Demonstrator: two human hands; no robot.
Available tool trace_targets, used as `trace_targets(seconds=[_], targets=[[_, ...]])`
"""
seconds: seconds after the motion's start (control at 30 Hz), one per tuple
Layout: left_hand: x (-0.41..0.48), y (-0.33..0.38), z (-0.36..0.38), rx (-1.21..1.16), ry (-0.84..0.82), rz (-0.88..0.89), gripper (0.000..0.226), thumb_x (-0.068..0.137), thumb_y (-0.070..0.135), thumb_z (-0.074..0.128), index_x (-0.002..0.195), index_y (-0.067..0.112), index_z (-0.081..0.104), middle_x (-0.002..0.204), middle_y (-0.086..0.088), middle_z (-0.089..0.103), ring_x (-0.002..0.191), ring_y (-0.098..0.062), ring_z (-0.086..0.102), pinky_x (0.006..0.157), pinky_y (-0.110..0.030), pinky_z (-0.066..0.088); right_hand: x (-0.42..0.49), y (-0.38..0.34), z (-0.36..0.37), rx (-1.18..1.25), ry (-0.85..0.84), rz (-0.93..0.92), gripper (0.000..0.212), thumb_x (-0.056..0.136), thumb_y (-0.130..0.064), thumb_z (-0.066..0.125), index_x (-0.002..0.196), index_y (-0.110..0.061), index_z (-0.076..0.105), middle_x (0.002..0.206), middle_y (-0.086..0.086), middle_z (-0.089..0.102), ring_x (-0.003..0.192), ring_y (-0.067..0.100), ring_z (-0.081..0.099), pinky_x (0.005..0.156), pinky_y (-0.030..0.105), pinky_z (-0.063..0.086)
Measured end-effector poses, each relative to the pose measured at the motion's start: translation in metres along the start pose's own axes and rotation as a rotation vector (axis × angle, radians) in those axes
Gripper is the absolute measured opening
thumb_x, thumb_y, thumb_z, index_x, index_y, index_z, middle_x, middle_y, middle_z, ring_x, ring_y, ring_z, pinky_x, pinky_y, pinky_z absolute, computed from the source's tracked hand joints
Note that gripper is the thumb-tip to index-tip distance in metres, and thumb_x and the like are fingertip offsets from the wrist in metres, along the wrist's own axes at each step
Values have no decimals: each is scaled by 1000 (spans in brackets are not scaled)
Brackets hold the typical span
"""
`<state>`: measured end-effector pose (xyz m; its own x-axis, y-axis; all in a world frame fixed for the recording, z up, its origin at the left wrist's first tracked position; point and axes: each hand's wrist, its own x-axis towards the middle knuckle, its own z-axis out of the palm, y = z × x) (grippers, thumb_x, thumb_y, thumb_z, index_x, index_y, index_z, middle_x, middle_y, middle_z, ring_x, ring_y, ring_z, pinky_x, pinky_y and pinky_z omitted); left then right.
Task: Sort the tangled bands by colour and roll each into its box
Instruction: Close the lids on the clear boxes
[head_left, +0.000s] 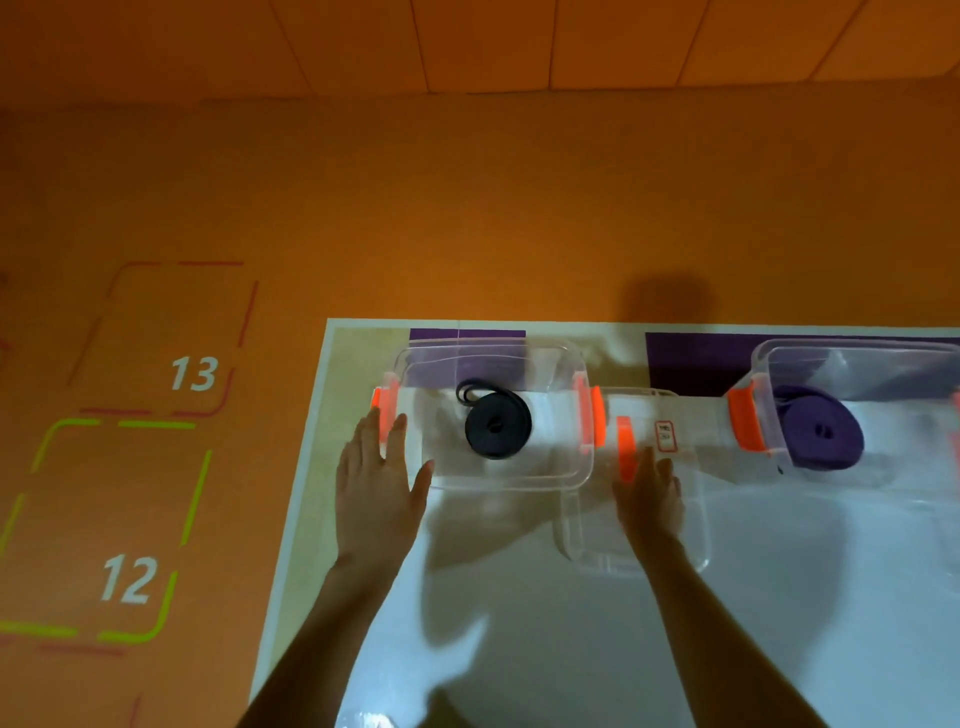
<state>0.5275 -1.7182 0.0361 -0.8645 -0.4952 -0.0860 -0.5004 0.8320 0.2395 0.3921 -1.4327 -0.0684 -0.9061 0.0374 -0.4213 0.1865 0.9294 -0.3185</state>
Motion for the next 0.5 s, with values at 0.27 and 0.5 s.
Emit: trace_targets(seconds=[0.27, 0.5], targets=[[-10, -25, 17, -232, -75, -136, 90, 101, 53, 57, 168, 10, 14, 173, -14, 24, 156, -37, 34, 121, -55, 39, -27, 12, -11, 69, -27, 138, 57, 79, -18, 88, 125, -1, 58, 112, 20, 70, 84, 30, 65, 73, 37, 55], [-11, -27, 15, -343, -41, -50, 87, 103, 44, 61, 168, 8, 15, 173, -12, 26, 153, -35, 37, 114, -49, 45, -112, 43, -41, 140, 65, 229, 56, 76, -22, 88, 123, -5, 63, 101, 11, 68, 80, 27, 61, 70, 30, 45]])
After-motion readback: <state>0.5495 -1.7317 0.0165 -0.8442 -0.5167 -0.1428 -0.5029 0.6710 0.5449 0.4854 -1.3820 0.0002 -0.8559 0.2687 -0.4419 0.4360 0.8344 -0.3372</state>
